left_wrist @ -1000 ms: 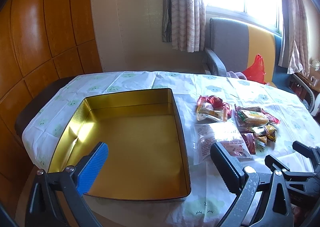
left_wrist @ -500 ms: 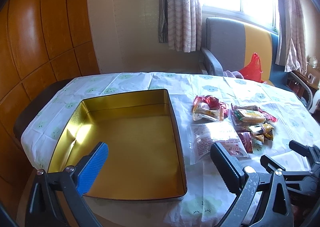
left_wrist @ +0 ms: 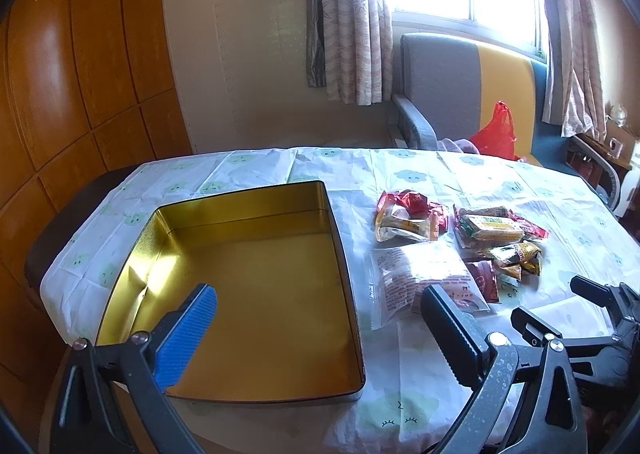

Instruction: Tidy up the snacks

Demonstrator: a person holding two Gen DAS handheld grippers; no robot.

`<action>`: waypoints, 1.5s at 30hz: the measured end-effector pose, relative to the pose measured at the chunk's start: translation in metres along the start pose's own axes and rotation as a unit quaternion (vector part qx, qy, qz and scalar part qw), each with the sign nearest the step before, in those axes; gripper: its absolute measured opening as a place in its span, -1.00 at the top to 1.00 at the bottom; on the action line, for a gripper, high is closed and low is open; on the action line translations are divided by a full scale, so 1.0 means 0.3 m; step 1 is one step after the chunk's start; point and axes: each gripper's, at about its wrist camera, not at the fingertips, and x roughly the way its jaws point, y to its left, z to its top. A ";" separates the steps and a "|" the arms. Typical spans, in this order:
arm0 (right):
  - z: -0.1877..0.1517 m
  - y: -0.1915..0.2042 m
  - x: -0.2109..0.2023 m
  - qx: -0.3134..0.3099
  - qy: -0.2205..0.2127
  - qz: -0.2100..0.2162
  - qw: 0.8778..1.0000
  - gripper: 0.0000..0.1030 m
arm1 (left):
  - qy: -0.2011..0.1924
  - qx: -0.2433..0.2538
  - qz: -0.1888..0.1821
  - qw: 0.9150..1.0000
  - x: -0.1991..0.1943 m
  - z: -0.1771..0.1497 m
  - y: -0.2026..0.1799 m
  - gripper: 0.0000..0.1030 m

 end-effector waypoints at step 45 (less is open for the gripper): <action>-0.143 -0.109 0.173 -0.007 0.097 0.018 0.995 -0.98 | 0.158 0.347 -0.280 0.881 0.446 0.072 -0.362 -0.39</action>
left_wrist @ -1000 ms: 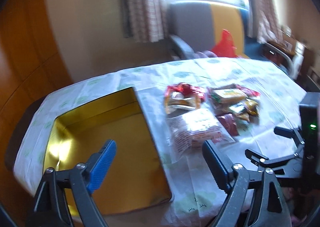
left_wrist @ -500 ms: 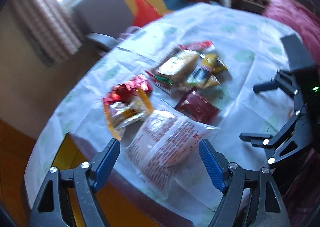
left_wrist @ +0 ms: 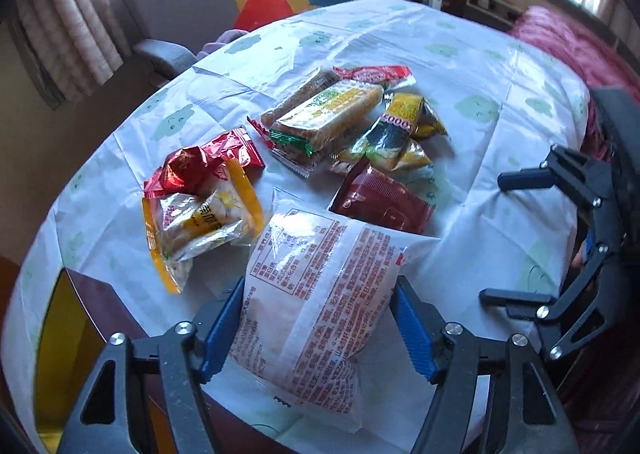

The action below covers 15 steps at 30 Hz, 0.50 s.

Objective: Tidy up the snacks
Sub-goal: 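Grasp the white bread bag with the left gripper, then drop the bread bag into the gold tin while the right gripper grasps a dark red wrapper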

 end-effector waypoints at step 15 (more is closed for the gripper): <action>0.067 -0.062 -0.103 0.018 -0.050 0.017 0.998 -0.31 | -0.157 -0.198 -0.040 0.967 -0.341 -0.143 0.055 -0.37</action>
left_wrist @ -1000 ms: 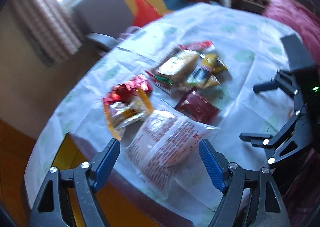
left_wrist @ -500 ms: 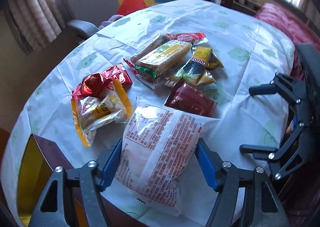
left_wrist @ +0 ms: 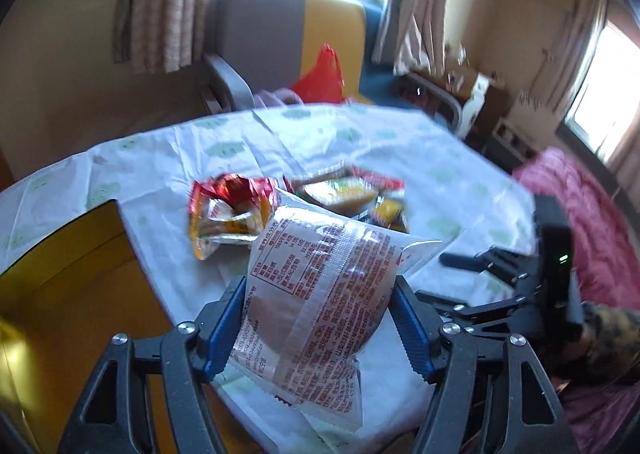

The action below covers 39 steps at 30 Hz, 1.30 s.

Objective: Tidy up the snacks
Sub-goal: 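Drop the bread bag into the gold tin while the right gripper grasps a dark red wrapper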

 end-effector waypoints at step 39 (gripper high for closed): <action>0.181 0.219 0.294 -0.187 0.078 0.020 0.979 0.50 | -0.012 -0.348 0.232 0.908 0.011 -0.036 0.618 -0.50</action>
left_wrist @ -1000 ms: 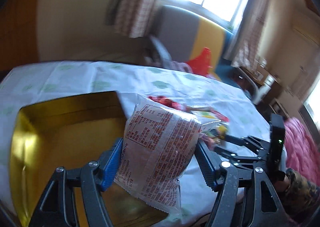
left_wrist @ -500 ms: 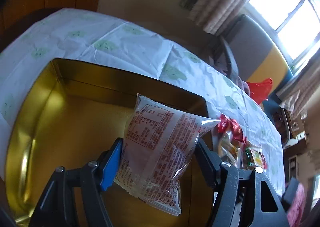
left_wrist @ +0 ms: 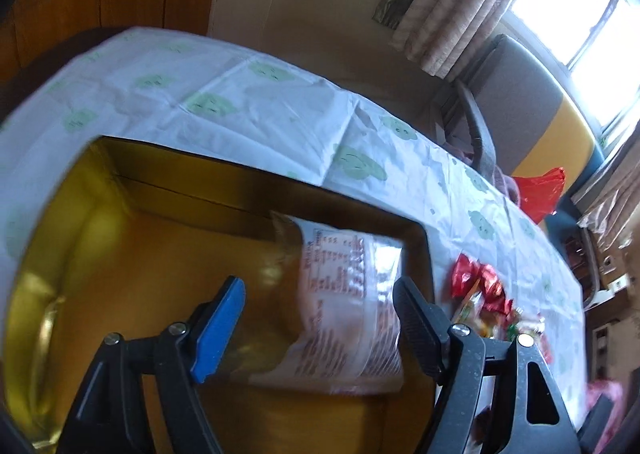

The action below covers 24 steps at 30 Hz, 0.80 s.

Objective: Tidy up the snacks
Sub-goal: 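Drop the bread bag into the gold tin while the right gripper grasps a dark red wrapper, then carry the dark red wrapper over the gold tin and release it with the right gripper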

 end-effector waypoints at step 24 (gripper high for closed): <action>-0.012 0.007 -0.007 0.035 -0.016 -0.015 0.999 0.52 | -0.080 0.056 0.081 0.992 -0.335 -0.373 0.026 -0.58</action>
